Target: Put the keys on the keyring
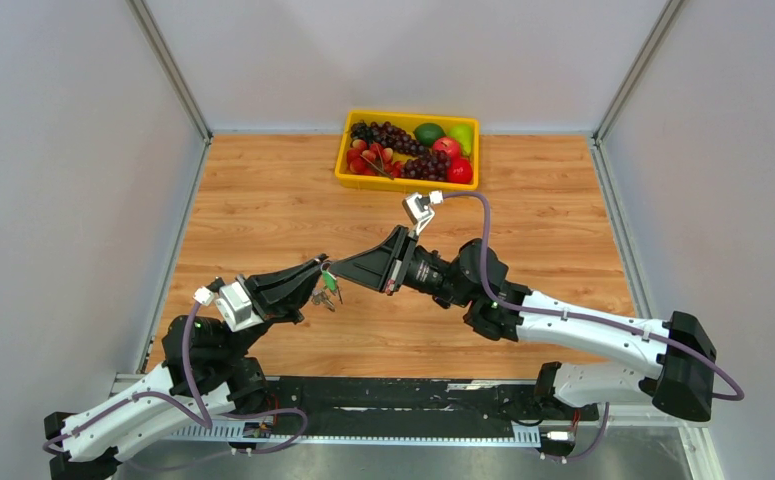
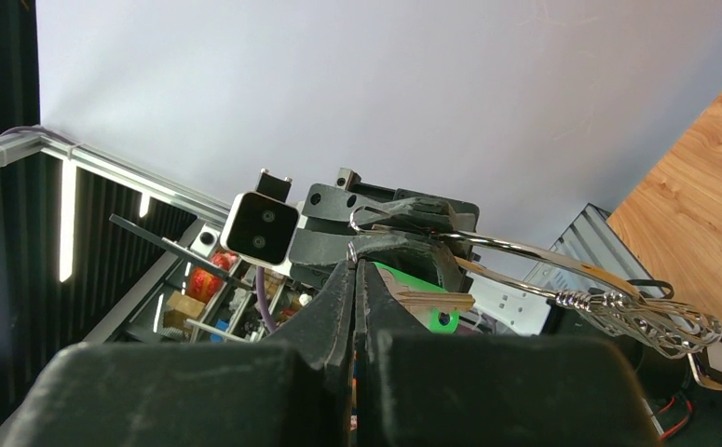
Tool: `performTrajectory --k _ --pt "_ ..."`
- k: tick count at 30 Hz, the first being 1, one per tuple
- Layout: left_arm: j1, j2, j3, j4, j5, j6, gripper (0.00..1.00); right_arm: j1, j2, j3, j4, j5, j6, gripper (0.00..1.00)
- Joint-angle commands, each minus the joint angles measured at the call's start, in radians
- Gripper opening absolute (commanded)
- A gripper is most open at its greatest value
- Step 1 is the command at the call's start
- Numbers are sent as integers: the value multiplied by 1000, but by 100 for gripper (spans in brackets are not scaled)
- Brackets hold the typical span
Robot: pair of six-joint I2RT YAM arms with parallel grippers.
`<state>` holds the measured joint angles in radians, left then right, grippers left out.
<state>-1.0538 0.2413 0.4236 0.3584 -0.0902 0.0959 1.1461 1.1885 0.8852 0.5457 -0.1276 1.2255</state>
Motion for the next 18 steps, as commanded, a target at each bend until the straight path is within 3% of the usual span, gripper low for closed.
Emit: performTrajectory --k 1,7,13,18 --pt "-4 -3 4 38 -3 23 1 12 -22 28 6 23 0 0" --pt "-3 10 20 31 -41 78 1 11 -33 21 -18 27 26 0" --pt "-3 10 -7 85 -104 155 1 1 -46 63 -150 39 9 0" --pt "-3 22 -53 162 -107 219 1 -50 -20 95 -187 -49 22 0"
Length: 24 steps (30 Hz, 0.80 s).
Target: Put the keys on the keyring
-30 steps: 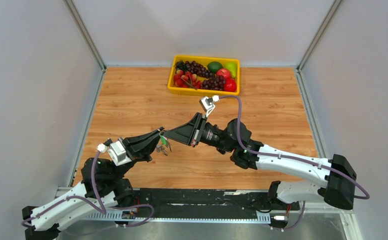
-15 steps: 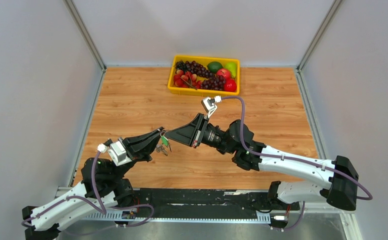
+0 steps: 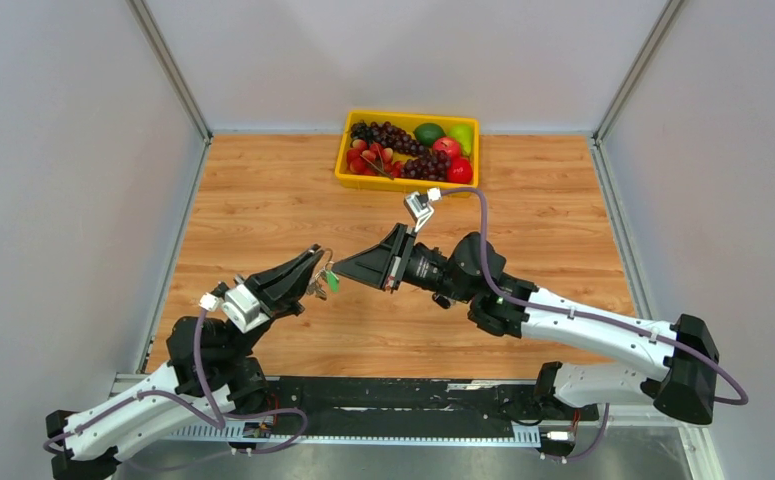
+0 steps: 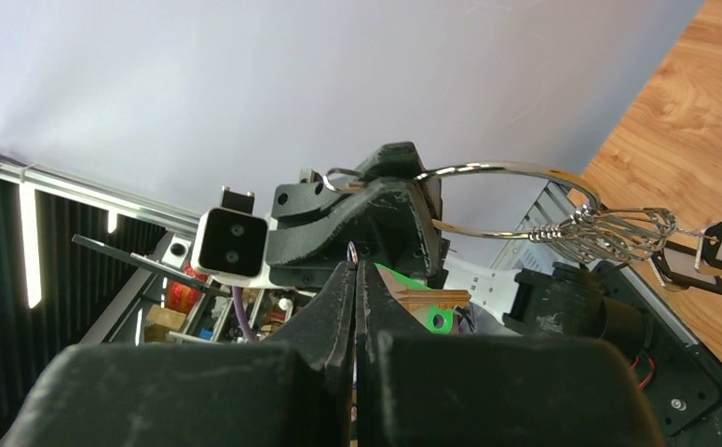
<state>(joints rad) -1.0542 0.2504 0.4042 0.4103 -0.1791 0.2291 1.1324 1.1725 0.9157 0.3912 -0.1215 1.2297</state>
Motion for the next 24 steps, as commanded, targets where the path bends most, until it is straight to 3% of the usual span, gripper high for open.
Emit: performTrajectory --k 1,8,24 --pt "-3 12 -40 119 -17 93 1 -54 3 75 -43 -79 18 0" --pt "-3 -9 -62 154 -1 154 1 -77 75 149 -106 -165 6 0" --pt "-3 -38 -86 188 -57 223 1 -88 84 153 -107 -138 -1 0"
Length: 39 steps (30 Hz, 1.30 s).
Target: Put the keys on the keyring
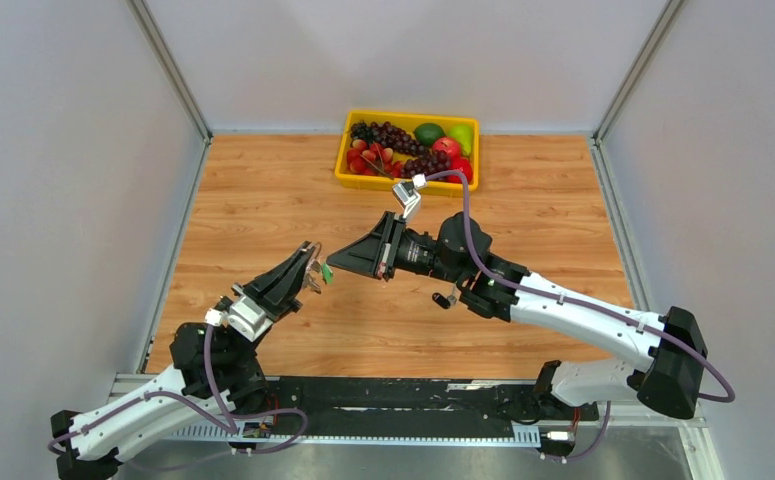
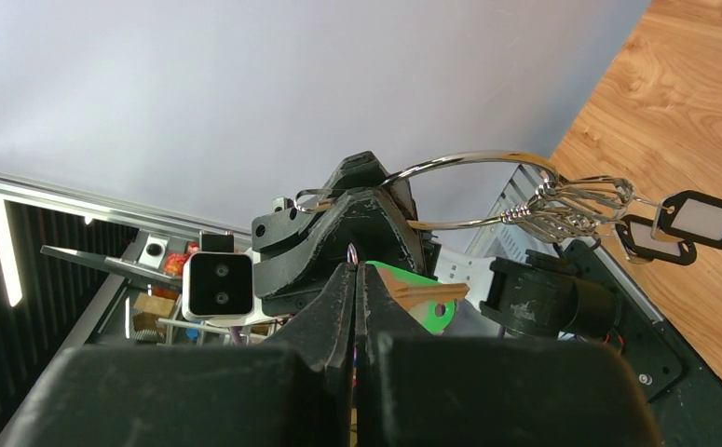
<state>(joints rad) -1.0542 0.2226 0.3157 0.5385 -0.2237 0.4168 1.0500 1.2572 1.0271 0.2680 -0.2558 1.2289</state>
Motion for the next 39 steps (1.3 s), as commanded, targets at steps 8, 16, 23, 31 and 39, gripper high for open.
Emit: performTrajectory --k 8,16,23,31,39 --pt "-3 -19 -4 58 -16 38 1 -3 49 94 15 -22 0 0" --pt "-3 -22 -6 55 -11 39 1 -4 78 122 16 -31 -3 0" --pt "-4 -26 -8 50 -9 38 1 -4 76 122 17 -26 -2 0" --pt "-3 -32 -11 48 -19 40 1 -2 59 119 17 -29 -5 0" --pt "-3 -27 -10 48 -19 43 1 -1 59 127 23 -34 -9 0"
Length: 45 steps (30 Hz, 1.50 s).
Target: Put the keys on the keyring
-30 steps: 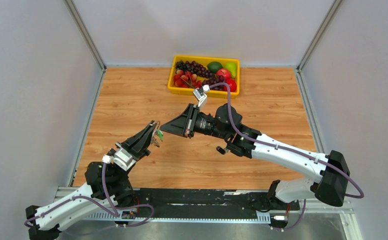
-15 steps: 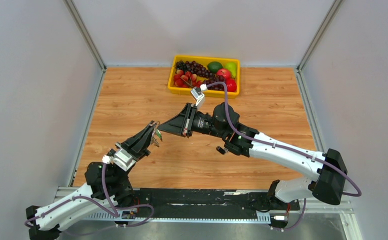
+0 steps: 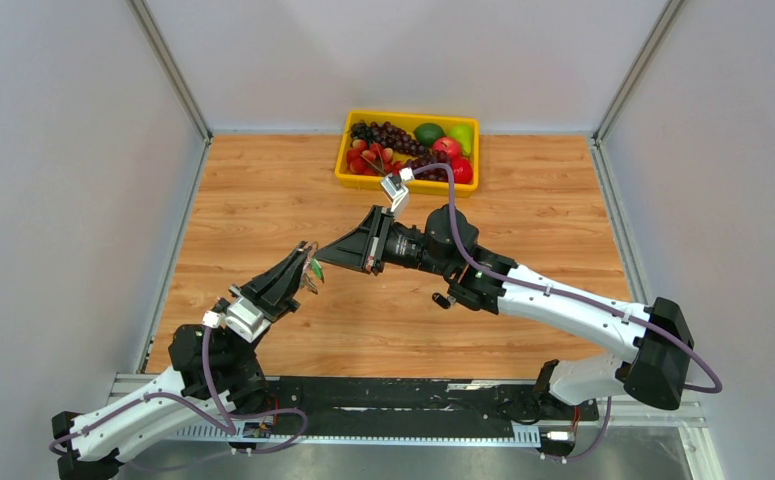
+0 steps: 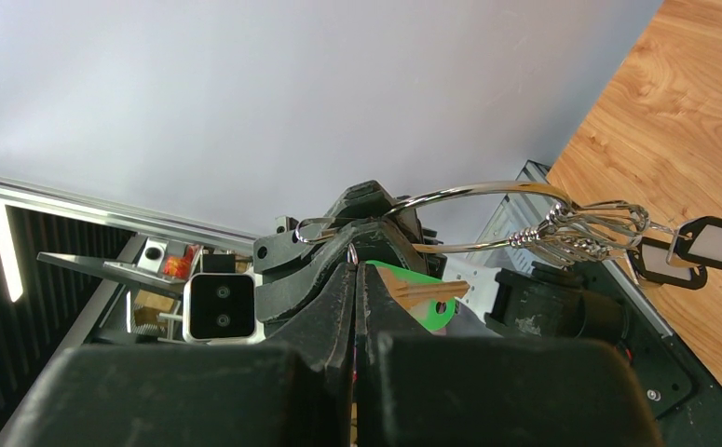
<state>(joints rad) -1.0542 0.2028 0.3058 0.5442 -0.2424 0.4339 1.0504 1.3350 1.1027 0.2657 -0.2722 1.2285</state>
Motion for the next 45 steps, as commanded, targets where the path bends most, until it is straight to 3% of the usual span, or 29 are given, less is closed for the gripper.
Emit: performTrajectory --k 1,45 --pt "-3 -5 -1 42 0 25 1 -1 -18 55 26 -18 -11 0" --pt "-4 -9 -5 42 4 19 1 14 44 95 57 -34 1 0"
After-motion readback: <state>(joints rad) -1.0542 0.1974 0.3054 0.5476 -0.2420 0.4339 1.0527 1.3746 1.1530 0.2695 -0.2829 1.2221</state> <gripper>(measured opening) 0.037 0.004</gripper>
